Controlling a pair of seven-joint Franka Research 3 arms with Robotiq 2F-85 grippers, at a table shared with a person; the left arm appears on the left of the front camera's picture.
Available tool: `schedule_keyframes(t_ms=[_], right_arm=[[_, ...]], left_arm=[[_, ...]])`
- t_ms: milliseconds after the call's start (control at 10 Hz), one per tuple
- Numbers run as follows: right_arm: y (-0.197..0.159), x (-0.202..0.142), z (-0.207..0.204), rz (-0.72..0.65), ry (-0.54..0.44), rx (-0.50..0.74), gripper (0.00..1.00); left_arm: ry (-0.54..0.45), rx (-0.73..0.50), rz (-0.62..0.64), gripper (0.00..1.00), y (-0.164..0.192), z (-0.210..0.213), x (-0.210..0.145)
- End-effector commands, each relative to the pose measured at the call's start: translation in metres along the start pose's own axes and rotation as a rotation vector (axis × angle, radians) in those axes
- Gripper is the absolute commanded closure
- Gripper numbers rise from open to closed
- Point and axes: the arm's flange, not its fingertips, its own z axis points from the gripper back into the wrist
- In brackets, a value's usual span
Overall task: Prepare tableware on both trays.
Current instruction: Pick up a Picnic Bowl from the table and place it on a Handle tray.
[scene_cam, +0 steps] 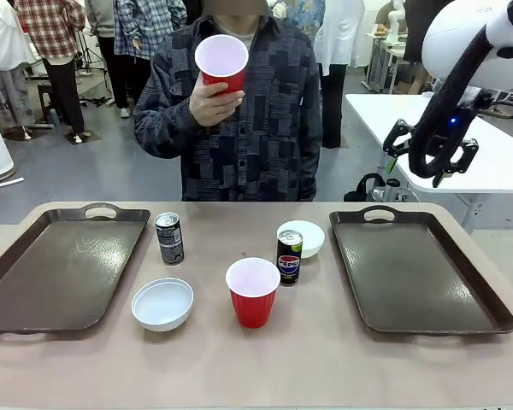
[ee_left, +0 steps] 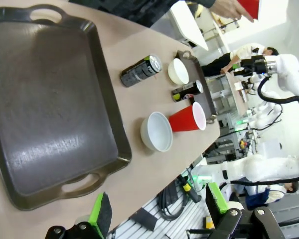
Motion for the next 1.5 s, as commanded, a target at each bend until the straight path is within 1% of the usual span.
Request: schedule_keyframes(t_ms=[0, 300, 400, 500, 700, 800, 900, 1000, 1200, 1300, 1400], right_arm=[[-0.002, -0.012, 0.003, -0.008, -0.005, 0.002, 0.00], [-0.002, -0.012, 0.003, -0.008, -0.005, 0.002, 0.00], [-0.001, -0.006, 0.004, 0.003, -0.001, 0.010, 0.00], [0.020, -0.004, -0.026, 0.071, 0.035, -0.018, 0.00], [0.053, -0.005, -0.073, 0.155, 0.060, -0.025, 0.00], [0.067, -0.007, -0.089, 0.186, 0.067, -0.016, 0.00], [0.077, -0.008, -0.104, 0.217, 0.046, -0.039, 0.00], [0.089, -0.003, -0.116, 0.251, 0.008, -0.069, 0.00], [0.106, 0.009, -0.126, 0.272, -0.024, -0.114, 0.00], [0.113, 0.017, -0.130, 0.286, -0.018, -0.118, 0.00], [0.120, 0.024, -0.139, 0.308, 0.022, -0.105, 0.00]], left_arm=[[-0.013, -0.008, 0.001, 0.00, 0.000, 0.000, 0.000], [-0.013, -0.008, 0.001, 0.00, 0.000, 0.000, 0.000], [-0.013, -0.008, 0.001, 0.00, 0.000, 0.000, 0.000], [-0.013, -0.008, 0.001, 0.00, 0.000, 0.000, 0.000], [-0.013, -0.008, 0.001, 0.00, 0.000, 0.000, 0.000], [-0.013, -0.008, 0.001, 0.00, 0.000, 0.000, 0.000], [-0.013, -0.008, 0.001, 0.00, 0.000, 0.000, 0.000], [-0.013, -0.008, 0.001, 0.00, 0.000, 0.000, 0.000], [-0.013, -0.008, 0.001, 0.00, 0.000, 0.000, 0.000], [-0.013, -0.008, 0.001, 0.00, 0.000, 0.000, 0.000], [-0.013, -0.008, 0.001, 0.00, 0.000, 0.000, 0.000]])
